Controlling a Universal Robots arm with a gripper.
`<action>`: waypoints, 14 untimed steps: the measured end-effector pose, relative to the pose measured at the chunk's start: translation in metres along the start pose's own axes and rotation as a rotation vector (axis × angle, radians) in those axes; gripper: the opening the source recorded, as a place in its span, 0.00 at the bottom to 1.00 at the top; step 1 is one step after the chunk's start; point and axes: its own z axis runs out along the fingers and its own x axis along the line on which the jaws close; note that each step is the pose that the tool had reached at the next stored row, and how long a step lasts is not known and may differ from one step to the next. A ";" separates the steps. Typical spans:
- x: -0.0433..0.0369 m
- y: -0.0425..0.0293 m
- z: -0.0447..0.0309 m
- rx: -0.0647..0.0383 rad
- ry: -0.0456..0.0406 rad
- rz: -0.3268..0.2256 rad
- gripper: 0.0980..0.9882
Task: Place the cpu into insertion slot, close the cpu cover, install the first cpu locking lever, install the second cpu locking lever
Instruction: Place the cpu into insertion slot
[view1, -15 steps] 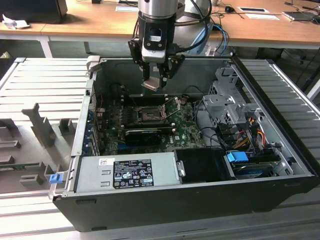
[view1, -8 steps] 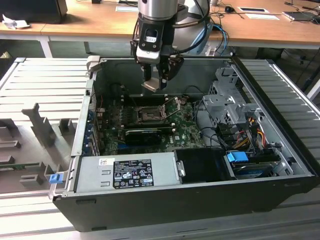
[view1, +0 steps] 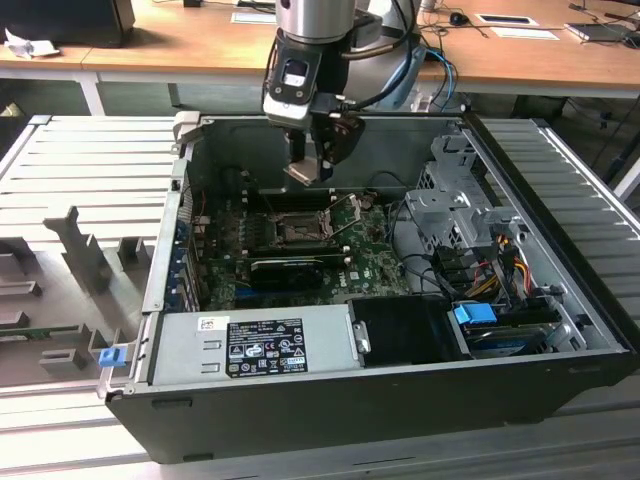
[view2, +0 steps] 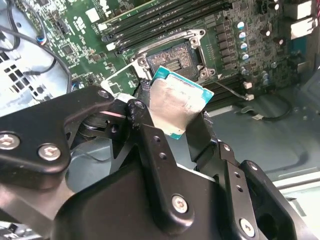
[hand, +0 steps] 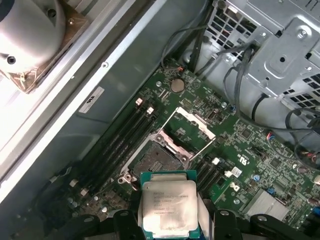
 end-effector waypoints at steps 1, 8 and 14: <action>0.0000 0.0000 0.0002 0.000 -0.0008 0.011 0.48; -0.0001 -0.0003 0.0034 -0.003 -0.0076 0.103 0.48; -0.0001 -0.0004 0.0045 -0.004 -0.0119 0.161 0.48</action>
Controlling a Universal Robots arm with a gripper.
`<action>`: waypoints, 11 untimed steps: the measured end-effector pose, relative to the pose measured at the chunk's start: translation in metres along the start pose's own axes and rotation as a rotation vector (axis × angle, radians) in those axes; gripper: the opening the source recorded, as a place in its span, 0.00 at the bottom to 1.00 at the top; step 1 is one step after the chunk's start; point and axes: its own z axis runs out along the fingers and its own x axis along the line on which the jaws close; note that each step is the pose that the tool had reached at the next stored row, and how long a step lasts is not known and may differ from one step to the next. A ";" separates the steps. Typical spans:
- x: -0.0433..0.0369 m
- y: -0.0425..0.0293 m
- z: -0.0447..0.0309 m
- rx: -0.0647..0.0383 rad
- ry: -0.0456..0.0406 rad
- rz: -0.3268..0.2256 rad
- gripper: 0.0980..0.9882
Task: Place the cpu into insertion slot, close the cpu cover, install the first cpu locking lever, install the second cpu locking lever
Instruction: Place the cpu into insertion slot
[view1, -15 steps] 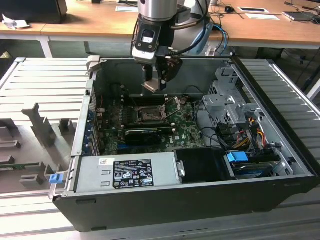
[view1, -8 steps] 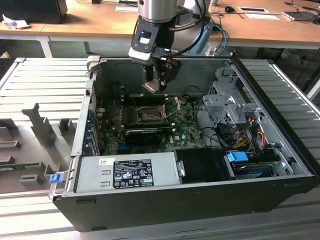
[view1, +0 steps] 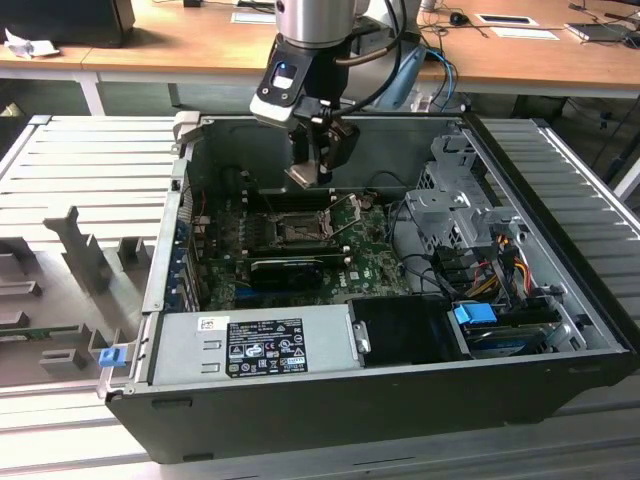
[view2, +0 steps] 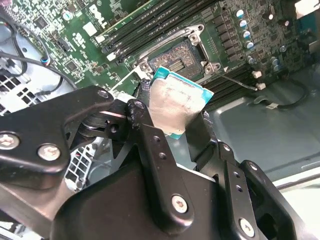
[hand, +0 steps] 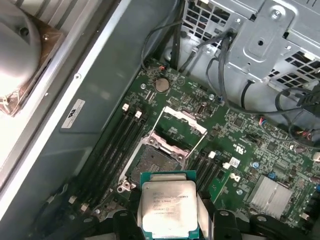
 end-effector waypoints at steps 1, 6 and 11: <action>0.0000 0.0000 0.0001 0.000 -0.0005 0.006 0.48; 0.0000 -0.0001 0.0008 -0.002 -0.0038 0.051 0.48; 0.0000 -0.0001 0.0023 -0.003 -0.0083 0.114 0.48</action>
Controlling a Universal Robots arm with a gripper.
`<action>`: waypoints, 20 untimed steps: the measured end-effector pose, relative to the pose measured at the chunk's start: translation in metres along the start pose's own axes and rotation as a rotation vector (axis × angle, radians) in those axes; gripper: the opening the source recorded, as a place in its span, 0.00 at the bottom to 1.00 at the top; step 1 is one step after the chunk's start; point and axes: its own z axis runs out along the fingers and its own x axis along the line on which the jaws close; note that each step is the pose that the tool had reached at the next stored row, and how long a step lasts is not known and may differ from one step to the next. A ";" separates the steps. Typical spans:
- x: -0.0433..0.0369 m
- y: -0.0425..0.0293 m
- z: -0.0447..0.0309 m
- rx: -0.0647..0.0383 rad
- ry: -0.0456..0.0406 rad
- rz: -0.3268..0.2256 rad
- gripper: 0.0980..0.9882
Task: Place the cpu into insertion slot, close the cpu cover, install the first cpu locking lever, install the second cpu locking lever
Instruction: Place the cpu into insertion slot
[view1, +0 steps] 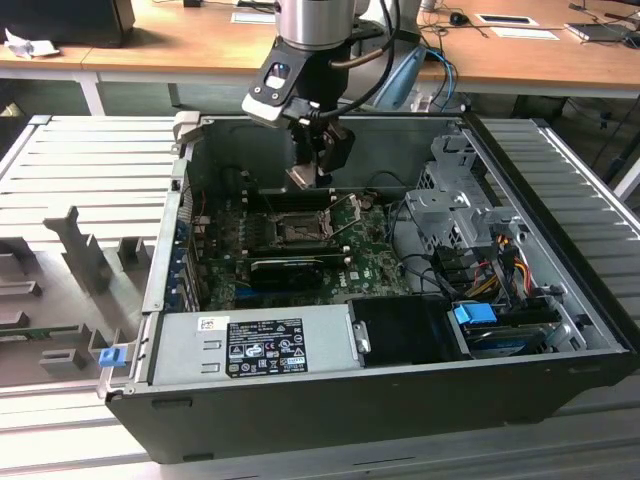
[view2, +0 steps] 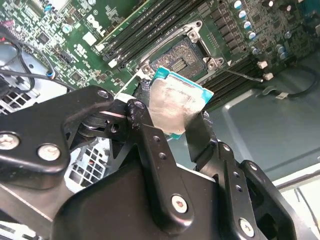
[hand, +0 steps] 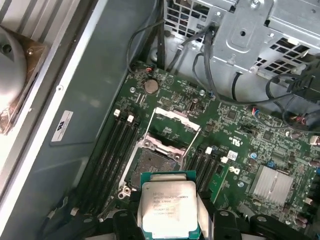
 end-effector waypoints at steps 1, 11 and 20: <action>0.0000 -0.0001 0.0006 -0.001 -0.0013 0.018 0.48; -0.0002 -0.0006 0.0088 -0.005 -0.0147 0.196 0.48; -0.0006 -0.0017 0.0234 -0.006 -0.0186 0.230 0.48</action>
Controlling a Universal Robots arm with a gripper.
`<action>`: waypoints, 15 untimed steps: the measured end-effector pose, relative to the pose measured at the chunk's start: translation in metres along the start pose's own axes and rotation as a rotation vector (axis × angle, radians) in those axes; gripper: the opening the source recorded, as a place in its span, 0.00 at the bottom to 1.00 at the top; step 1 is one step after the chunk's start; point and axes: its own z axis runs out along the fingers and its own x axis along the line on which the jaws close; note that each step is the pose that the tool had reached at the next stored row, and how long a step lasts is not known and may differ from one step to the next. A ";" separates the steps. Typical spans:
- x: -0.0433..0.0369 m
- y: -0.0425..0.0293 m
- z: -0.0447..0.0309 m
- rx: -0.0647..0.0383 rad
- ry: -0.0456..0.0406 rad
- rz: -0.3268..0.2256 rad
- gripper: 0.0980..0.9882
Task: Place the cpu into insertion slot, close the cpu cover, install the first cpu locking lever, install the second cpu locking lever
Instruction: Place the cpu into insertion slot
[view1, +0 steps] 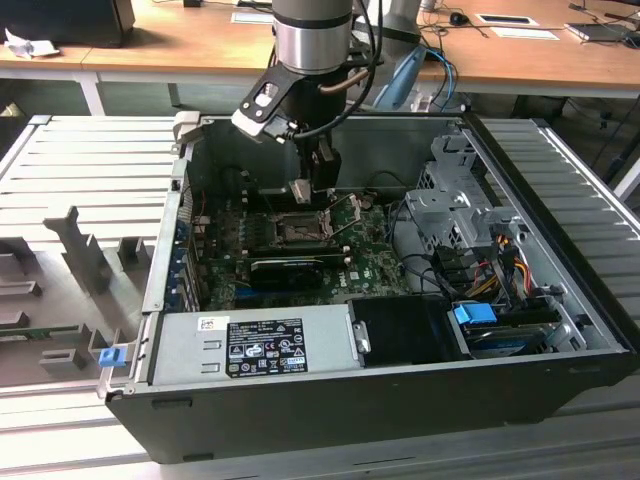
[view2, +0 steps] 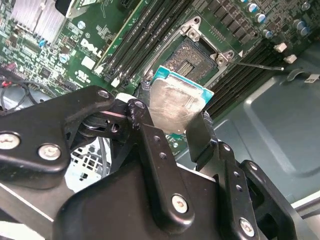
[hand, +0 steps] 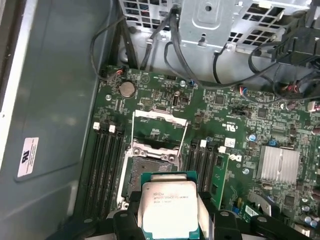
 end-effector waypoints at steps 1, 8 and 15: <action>0.0000 0.0000 0.0001 0.000 -0.0011 0.016 0.48; -0.0001 -0.0004 0.0050 -0.002 -0.0062 0.099 0.48; -0.0005 -0.0015 0.0192 -0.002 -0.0055 0.100 0.48</action>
